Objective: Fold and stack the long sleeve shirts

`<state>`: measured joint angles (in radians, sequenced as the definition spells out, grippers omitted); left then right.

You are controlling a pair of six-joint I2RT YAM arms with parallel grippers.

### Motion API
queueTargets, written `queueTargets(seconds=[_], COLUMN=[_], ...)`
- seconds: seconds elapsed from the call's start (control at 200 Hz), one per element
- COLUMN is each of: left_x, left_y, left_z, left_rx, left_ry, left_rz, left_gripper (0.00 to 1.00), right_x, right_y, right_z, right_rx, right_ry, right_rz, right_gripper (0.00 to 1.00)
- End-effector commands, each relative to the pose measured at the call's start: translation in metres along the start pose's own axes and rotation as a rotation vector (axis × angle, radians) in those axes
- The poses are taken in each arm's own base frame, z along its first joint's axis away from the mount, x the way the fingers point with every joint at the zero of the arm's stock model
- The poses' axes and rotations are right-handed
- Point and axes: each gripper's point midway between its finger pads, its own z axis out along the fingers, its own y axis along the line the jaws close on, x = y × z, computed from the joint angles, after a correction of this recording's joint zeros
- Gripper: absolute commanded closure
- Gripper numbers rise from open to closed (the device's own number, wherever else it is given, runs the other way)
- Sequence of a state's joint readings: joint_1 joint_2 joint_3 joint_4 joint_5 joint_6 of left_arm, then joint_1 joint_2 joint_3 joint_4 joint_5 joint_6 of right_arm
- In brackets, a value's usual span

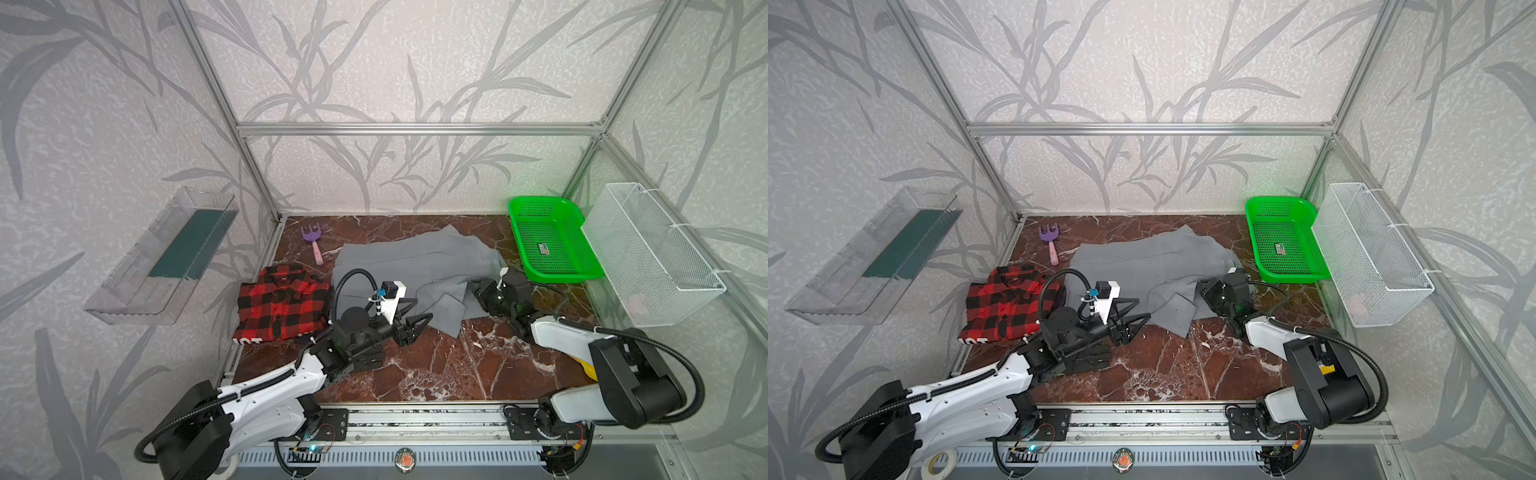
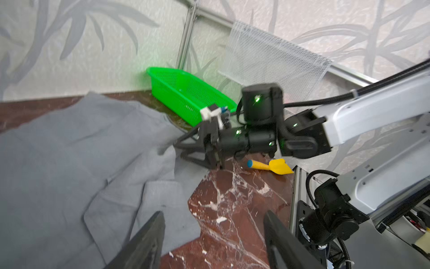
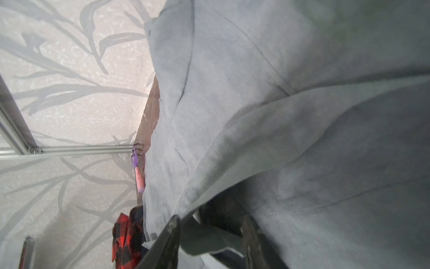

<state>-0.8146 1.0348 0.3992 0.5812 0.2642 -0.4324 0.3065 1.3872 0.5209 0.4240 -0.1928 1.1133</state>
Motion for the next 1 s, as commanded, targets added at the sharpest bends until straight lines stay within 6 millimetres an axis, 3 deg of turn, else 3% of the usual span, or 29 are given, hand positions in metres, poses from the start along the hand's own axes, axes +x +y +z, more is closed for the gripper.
queueTargets(seconds=[0.0,0.105,0.35,0.51,0.7,0.865,0.995], left_x=[0.02,0.022,-0.002,-0.008,-0.012,-0.019,-0.019], left_y=[0.029,0.053,0.094,0.12,0.136,0.145,0.147], left_z=[-0.001,-0.013,-0.047,-0.065,-0.084,-0.104,-0.11], left_rx=[-0.174,-0.331,-0.484,-0.587,-0.688,-0.793,-0.828], left_ry=[0.094,0.209,0.348,0.385,0.383,0.365,0.379], left_rz=[-0.224,-0.24,-0.269,-0.255,-0.206,-0.151,-0.146], left_gripper=[0.34,0.29,0.19,0.12,0.01,0.01,0.01], right_x=[0.019,0.038,0.047,0.019,-0.003,0.013,0.033], right_y=[-0.004,0.013,0.0,-0.006,0.021,0.046,0.045], right_z=[0.0,0.014,0.025,-0.008,-0.046,-0.05,-0.043], right_rx=[0.036,-0.037,0.03,0.125,0.134,0.075,0.053], right_ry=[0.12,0.264,0.303,0.128,0.032,0.123,0.206], right_rz=[-0.138,-0.208,-0.341,-0.428,-0.557,-0.67,-0.745], right_gripper=[0.51,0.51,0.51,0.51,0.5,0.49,0.48])
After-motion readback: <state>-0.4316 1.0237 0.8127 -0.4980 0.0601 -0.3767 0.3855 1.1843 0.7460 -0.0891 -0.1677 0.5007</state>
